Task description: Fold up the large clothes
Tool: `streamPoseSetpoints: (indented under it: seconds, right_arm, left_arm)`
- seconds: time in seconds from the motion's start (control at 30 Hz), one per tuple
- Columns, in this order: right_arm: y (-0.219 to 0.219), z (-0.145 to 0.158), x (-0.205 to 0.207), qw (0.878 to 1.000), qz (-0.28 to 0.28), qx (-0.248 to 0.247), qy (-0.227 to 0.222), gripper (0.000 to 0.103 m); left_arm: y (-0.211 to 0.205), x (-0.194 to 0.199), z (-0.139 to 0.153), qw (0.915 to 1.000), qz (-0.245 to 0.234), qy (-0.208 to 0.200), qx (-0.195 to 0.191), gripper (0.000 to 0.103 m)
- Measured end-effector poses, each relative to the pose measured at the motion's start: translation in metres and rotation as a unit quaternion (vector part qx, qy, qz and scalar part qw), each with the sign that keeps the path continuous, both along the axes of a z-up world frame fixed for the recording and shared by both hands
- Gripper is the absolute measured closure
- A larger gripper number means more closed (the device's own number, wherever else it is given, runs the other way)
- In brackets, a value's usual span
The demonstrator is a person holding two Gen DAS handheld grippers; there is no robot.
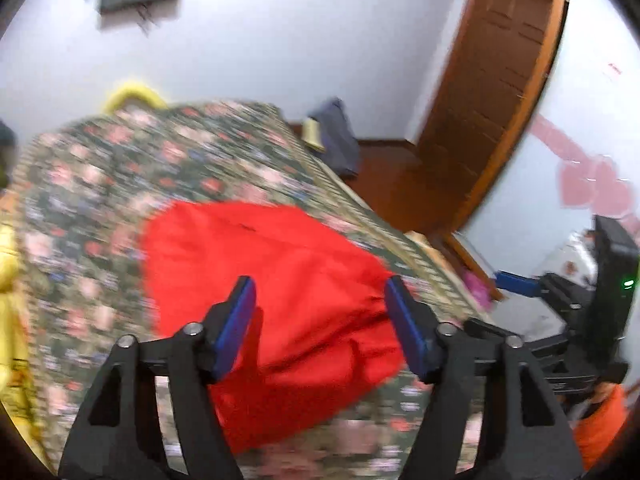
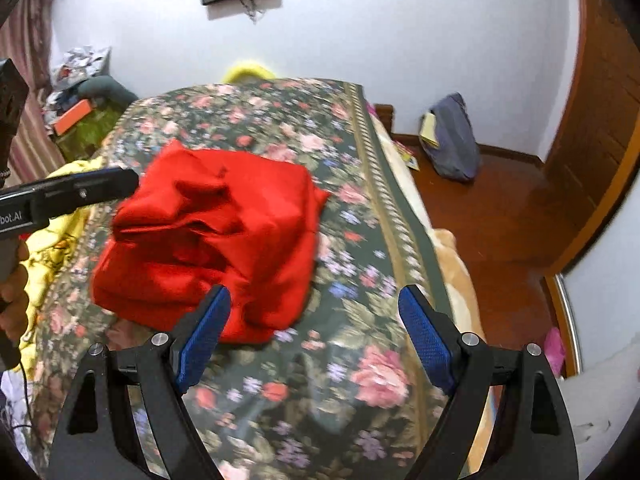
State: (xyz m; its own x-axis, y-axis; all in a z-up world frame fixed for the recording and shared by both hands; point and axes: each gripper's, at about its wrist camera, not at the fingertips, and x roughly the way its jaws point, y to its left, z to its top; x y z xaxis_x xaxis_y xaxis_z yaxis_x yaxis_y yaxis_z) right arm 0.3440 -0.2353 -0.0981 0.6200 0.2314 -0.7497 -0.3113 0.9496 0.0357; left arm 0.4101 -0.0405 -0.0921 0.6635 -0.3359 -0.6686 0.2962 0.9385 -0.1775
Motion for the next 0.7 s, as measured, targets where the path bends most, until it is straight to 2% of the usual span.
streamPoseSetpoints:
  seconds: [0.1,0.2,0.27,0.37,0.47,0.53,0.7]
  right_arm:
    - [0.020,-0.001,0.004,1.000,0.020,-0.001,0.000,0.019]
    - [0.043,-0.007,0.009,0.999,0.042,-0.002,0.009,0.019]
    - [0.063,-0.011,0.012,0.998,0.061,-0.006,0.012,0.019]
    - [0.085,-0.012,0.011,0.996,0.087,-0.003,0.014,0.019]
    - [0.107,-0.013,0.012,0.993,0.116,0.006,0.010,0.019]
    - [0.121,-0.018,0.015,0.991,0.132,0.005,0.014,0.019]
    - [0.141,-0.050,0.036,0.990,0.127,-0.042,0.051,0.019]
  left_arm:
    - [0.026,0.000,-0.010,0.9980,0.033,-0.001,0.054,0.036]
    - [0.046,0.000,-0.032,0.9956,0.052,0.024,0.075,0.036]
    - [0.058,0.001,-0.056,0.9933,0.061,0.053,0.082,0.036]
    - [0.069,0.005,-0.085,0.9906,0.070,0.086,0.081,0.035]
    - [0.075,0.005,-0.101,0.9908,0.072,0.096,0.063,0.035]
    - [0.078,0.005,-0.105,0.9915,0.071,0.096,0.054,0.035]
    - [0.084,0.003,-0.109,0.9925,0.063,0.095,0.043,0.034]
